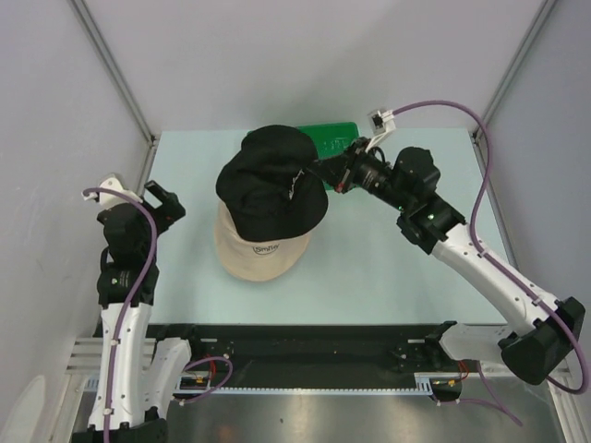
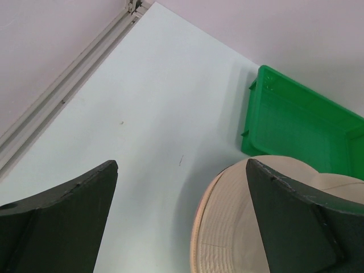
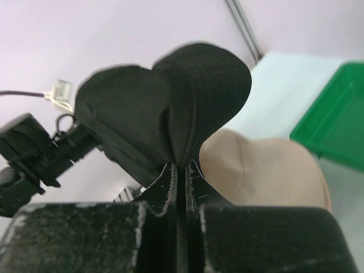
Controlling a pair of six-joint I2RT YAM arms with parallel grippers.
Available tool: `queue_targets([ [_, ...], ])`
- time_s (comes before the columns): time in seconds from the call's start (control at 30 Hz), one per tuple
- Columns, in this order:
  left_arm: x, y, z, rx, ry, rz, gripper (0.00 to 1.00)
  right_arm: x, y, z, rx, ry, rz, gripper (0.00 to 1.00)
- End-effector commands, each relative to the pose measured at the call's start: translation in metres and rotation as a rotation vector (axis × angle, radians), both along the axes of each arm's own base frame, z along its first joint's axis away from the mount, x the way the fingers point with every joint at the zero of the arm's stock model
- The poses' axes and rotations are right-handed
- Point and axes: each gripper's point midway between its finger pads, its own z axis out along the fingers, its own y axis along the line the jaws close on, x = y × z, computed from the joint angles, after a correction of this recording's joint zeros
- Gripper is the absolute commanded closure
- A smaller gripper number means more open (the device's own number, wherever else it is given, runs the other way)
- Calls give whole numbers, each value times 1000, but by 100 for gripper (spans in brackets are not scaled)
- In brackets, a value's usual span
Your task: Stack the hats
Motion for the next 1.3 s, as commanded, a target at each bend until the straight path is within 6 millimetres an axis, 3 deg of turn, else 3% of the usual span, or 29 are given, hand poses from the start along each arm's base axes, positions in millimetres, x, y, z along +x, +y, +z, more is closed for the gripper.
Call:
queue_targets([
  [0.0,0,3,6,-10,-24,21,0,-2,12,-10,64,26,60,100],
  [0.13,8,-33,9,-53,-78,-183,0,28,7,-79,-31,149,16,100],
  [0.17,10,-51,7,-70,-95,-285,0,35,1,-103,-51,195,-2,100],
  [0.23,10,-64,1,-98,-98,-355,0,43,-3,-121,-62,212,-16,100],
  [0.43,4,-100,5,-134,-137,-562,3,50,-10,-174,-114,256,-15,100],
  [0.63,-17,-123,0,-178,-107,-675,6,54,-7,-192,-61,266,21,100],
  [0.83,-27,-145,23,-218,-189,-798,9,58,-1,-203,-57,276,47,100],
  [0.93,-21,-147,32,-184,-210,-809,10,57,1,-205,-49,283,58,100],
  [1.0,-21,-160,32,-163,-204,-858,10,56,2,-206,-49,283,60,100],
  [1.13,-1,-176,18,-131,-118,-886,13,55,3,-205,-48,276,66,100],
  [1.27,11,-184,26,-92,-155,-878,15,54,3,-207,-57,280,68,100],
])
